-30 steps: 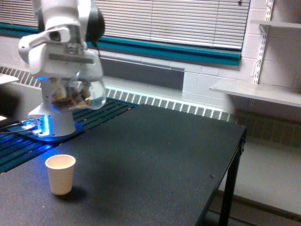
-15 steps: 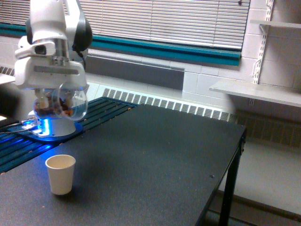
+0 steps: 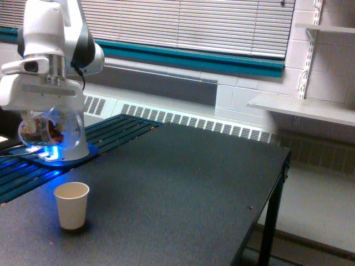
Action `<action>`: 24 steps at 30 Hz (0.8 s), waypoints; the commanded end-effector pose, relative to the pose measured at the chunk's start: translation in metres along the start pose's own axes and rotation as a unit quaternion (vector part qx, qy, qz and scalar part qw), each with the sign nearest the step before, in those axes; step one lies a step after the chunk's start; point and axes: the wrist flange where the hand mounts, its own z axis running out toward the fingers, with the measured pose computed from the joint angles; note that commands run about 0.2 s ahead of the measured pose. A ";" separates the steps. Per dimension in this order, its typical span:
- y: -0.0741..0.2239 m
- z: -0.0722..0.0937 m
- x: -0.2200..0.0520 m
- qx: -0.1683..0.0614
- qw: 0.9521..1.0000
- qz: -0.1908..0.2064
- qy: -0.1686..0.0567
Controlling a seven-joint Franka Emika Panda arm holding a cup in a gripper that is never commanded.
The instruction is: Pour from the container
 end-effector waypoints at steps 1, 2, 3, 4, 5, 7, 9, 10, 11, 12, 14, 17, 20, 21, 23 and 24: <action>0.005 0.006 -0.009 -0.009 1.000 0.006 -0.005; 0.005 0.006 -0.010 -0.012 1.000 0.004 -0.006; 0.006 0.007 -0.011 -0.014 1.000 0.002 -0.008; 0.006 0.008 -0.012 -0.015 1.000 -0.001 -0.009; 0.007 0.009 -0.013 -0.018 1.000 -0.003 -0.010; 0.007 0.010 -0.015 -0.022 1.000 -0.006 -0.012; 0.009 0.011 -0.016 -0.028 0.999 -0.009 -0.013; 0.009 0.012 -0.017 -0.030 0.999 -0.011 -0.015; 0.009 0.013 -0.018 -0.032 0.999 -0.013 -0.016; 0.009 0.013 -0.019 -0.034 0.999 -0.015 -0.017; 0.008 0.015 -0.020 -0.037 0.999 -0.019 -0.019; 0.007 0.017 -0.021 -0.041 0.999 -0.023 -0.021; 0.004 0.019 -0.022 -0.045 0.998 -0.028 -0.022; 0.004 0.020 -0.022 -0.046 0.998 -0.030 -0.022; 0.002 0.021 -0.022 -0.049 0.998 -0.034 -0.023; 0.001 0.022 -0.023 -0.050 0.998 -0.035 -0.024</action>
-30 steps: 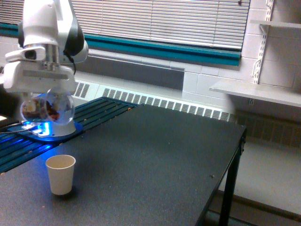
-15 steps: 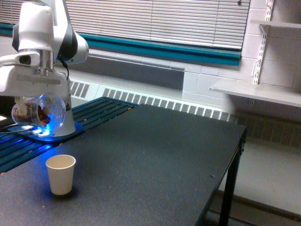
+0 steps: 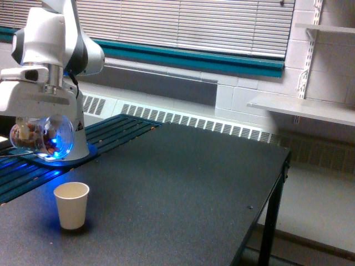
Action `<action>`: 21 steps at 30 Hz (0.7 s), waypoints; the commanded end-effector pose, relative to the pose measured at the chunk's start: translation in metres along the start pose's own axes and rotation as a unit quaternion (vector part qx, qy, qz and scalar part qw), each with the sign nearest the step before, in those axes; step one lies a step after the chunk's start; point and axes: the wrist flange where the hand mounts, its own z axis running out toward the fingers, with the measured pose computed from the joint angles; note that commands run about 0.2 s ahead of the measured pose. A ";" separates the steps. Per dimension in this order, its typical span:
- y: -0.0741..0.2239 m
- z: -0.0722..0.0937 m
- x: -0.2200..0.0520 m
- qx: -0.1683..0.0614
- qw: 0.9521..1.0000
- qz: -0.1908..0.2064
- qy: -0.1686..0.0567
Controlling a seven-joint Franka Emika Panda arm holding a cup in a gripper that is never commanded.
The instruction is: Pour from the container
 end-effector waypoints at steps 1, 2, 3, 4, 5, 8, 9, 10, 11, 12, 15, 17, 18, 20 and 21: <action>-0.007 0.007 -0.005 -0.006 1.000 0.011 -0.009; -0.007 0.008 -0.005 -0.008 1.000 0.008 -0.009; -0.008 0.009 -0.005 -0.010 1.000 0.006 -0.010; -0.009 0.009 -0.005 -0.011 1.000 0.004 -0.010; -0.010 0.010 -0.005 -0.012 1.000 0.002 -0.011; -0.014 0.012 -0.004 -0.017 1.000 -0.005 -0.011; -0.014 0.012 -0.003 -0.019 1.000 -0.007 -0.011; -0.015 0.013 -0.003 -0.020 1.000 -0.009 -0.011; -0.016 0.013 -0.003 -0.022 1.000 -0.011 -0.011; -0.017 0.014 -0.003 -0.023 1.000 -0.013 -0.011; -0.018 0.015 -0.002 -0.029 0.999 -0.018 -0.011; -0.018 0.016 -0.001 -0.033 0.999 -0.021 -0.010; -0.018 0.016 -0.001 -0.036 0.999 -0.022 -0.010; -0.017 0.017 -0.001 -0.039 0.999 -0.023 -0.010; -0.017 0.018 -0.001 -0.041 0.999 -0.023 -0.010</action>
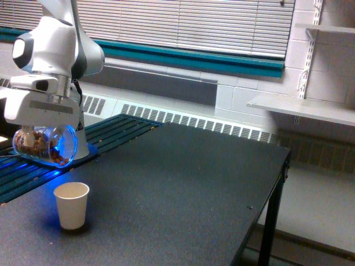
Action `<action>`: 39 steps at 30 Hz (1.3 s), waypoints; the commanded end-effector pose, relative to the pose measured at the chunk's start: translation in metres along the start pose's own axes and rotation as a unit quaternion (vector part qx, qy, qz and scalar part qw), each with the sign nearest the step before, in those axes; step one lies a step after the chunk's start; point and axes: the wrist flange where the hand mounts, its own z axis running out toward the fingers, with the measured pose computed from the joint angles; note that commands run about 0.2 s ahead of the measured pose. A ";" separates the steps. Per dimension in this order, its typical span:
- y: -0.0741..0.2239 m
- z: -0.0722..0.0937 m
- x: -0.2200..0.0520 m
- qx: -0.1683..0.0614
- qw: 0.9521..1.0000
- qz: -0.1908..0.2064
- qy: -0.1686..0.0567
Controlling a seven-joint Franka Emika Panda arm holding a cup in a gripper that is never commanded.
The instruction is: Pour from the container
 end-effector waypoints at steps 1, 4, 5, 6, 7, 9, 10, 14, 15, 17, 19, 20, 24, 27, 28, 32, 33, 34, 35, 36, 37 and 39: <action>-0.002 0.002 0.002 -0.012 1.000 0.018 0.000; 0.000 0.004 0.002 -0.018 1.000 0.015 0.000; 0.000 0.005 0.002 -0.020 1.000 0.015 -0.001; 0.000 0.006 0.001 -0.022 1.000 0.015 -0.002; 0.001 0.006 0.001 -0.024 1.000 0.014 -0.002; 0.002 0.008 0.001 -0.028 1.000 0.013 -0.002; 0.002 0.009 0.001 -0.029 0.999 0.013 -0.003; 0.003 0.011 0.001 -0.036 0.999 0.009 -0.003; 0.003 0.011 0.001 -0.037 0.999 0.009 -0.003; 0.003 0.012 0.002 -0.039 0.999 0.008 -0.003; 0.002 0.013 0.003 -0.041 0.999 0.006 -0.003; 0.002 0.013 0.003 -0.041 0.999 0.006 -0.003; 0.000 0.013 0.006 -0.043 0.999 0.001 -0.001; -0.001 0.013 0.007 -0.046 0.999 -0.003 -0.002; -0.002 0.013 0.007 -0.046 0.999 -0.004 -0.002; -0.003 0.014 0.007 -0.049 0.999 -0.009 -0.002; -0.003 0.014 0.007 -0.050 0.999 -0.011 -0.002; -0.003 0.014 0.006 -0.051 0.999 -0.013 -0.002; -0.003 0.014 0.006 -0.051 0.999 -0.014 -0.003; -0.003 0.014 0.005 -0.052 0.999 -0.015 -0.003; -0.002 0.014 0.005 -0.054 0.998 -0.017 -0.004; -0.002 0.015 0.004 -0.056 0.998 -0.020 -0.004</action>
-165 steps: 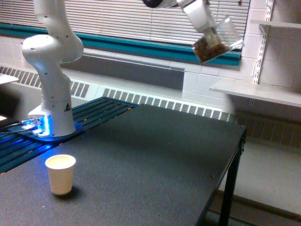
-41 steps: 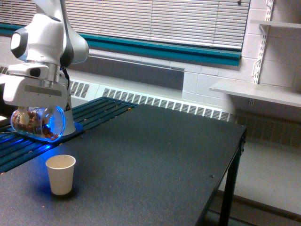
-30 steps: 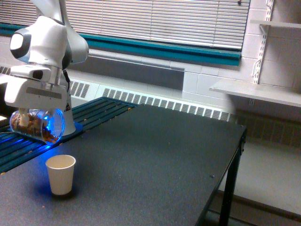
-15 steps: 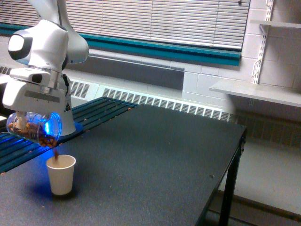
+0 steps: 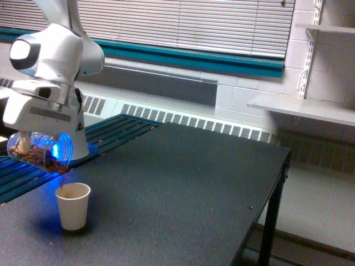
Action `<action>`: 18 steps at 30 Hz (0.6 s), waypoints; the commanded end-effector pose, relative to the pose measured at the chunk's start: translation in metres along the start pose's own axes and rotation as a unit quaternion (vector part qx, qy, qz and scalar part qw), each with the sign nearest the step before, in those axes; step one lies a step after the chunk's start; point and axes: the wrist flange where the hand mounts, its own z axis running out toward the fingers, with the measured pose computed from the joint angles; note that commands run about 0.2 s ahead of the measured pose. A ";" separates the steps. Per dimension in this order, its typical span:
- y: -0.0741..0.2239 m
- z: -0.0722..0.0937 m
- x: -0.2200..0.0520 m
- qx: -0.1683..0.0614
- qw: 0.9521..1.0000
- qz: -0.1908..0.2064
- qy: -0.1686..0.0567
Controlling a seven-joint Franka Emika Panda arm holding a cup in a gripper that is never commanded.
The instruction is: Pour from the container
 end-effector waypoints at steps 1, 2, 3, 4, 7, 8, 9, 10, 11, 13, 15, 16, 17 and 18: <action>0.001 0.000 -0.001 -0.008 1.000 -0.002 -0.001; 0.001 0.001 -0.002 -0.009 1.000 -0.004 -0.001; 0.002 0.001 -0.002 -0.011 1.000 -0.006 -0.002; 0.002 0.001 -0.003 -0.012 1.000 -0.007 -0.002; 0.003 0.001 -0.005 -0.016 1.000 -0.012 -0.004; 0.003 0.001 -0.005 -0.017 1.000 -0.013 -0.005; 0.003 0.001 -0.006 -0.018 1.000 -0.014 -0.006; 0.003 0.001 -0.006 -0.019 1.000 -0.015 -0.005; 0.003 0.001 -0.006 -0.020 1.000 -0.016 -0.005; 0.003 0.001 -0.006 -0.021 1.000 -0.017 -0.006; 0.002 0.001 -0.006 -0.022 1.000 -0.019 -0.007; 0.001 0.000 -0.006 -0.023 1.000 -0.020 -0.006; 0.001 0.000 -0.005 -0.023 0.999 -0.021 -0.007; 0.000 0.000 -0.005 -0.023 0.999 -0.022 -0.006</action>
